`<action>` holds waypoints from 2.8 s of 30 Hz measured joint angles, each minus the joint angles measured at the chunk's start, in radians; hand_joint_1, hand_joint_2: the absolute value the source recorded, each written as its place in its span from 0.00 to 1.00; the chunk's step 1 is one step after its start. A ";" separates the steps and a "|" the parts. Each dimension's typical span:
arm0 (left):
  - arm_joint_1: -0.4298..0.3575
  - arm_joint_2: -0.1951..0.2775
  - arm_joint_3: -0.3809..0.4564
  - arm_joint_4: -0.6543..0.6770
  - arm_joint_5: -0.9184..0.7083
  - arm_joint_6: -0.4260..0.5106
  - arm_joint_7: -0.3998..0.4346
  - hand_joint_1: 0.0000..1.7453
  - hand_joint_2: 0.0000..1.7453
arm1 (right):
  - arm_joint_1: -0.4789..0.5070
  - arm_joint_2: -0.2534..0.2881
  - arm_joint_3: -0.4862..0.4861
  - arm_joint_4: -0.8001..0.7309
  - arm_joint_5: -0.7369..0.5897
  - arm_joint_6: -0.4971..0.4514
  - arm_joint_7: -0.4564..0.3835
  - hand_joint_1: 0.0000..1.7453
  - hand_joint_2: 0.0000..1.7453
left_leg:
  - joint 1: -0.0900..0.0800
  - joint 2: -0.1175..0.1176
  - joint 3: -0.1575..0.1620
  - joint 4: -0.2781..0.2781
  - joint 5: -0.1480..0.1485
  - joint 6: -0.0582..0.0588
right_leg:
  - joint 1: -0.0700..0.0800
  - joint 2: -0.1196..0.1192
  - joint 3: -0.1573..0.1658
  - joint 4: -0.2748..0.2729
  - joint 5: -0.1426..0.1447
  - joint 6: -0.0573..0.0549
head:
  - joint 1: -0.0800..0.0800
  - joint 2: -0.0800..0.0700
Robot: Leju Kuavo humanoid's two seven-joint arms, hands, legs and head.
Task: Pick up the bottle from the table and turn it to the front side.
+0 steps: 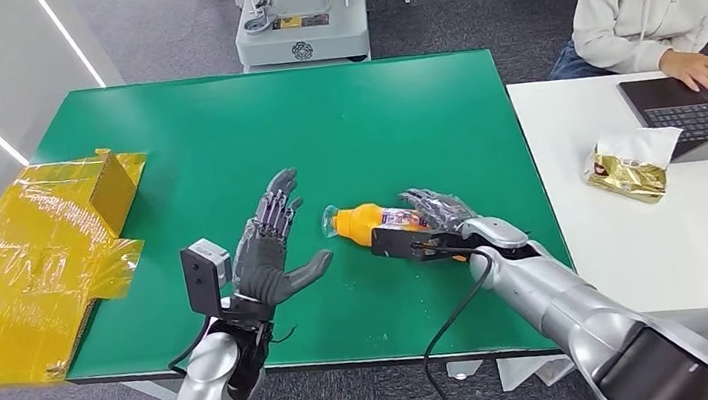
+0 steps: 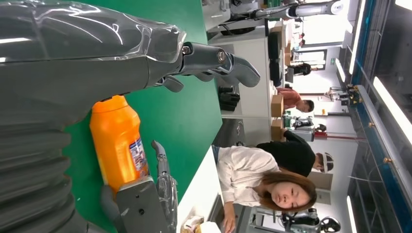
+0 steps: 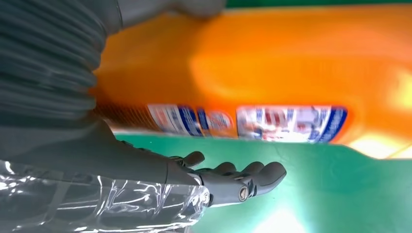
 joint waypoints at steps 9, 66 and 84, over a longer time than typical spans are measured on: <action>0.009 0.000 0.005 0.000 0.006 -0.019 -0.001 0.00 1.00 | 0.002 -0.005 0.001 0.000 -0.003 0.012 -0.022 0.91 1.00 | 0.000 0.000 0.000 0.000 0.000 0.000 | 0.000 0.000 0.000 0.000 0.000 0.000 | 0.000 0.000; -0.148 0.024 0.080 0.148 0.315 -0.448 0.226 0.00 1.00 | 0.597 0.028 -0.412 -0.805 -0.285 -0.136 -0.282 0.97 1.00 | 0.000 0.000 0.000 -0.001 0.001 -0.001 | 0.000 0.000 0.000 0.000 0.000 0.000 | 0.000 0.000; -0.251 -0.034 -0.051 0.312 0.099 -0.197 0.140 0.63 1.00 | 0.608 0.068 -0.444 -0.767 -0.250 -0.149 -0.272 0.91 1.00 | 0.000 0.000 0.000 -0.001 0.000 -0.001 | 0.000 0.000 -0.001 0.000 0.000 0.000 | 0.000 0.000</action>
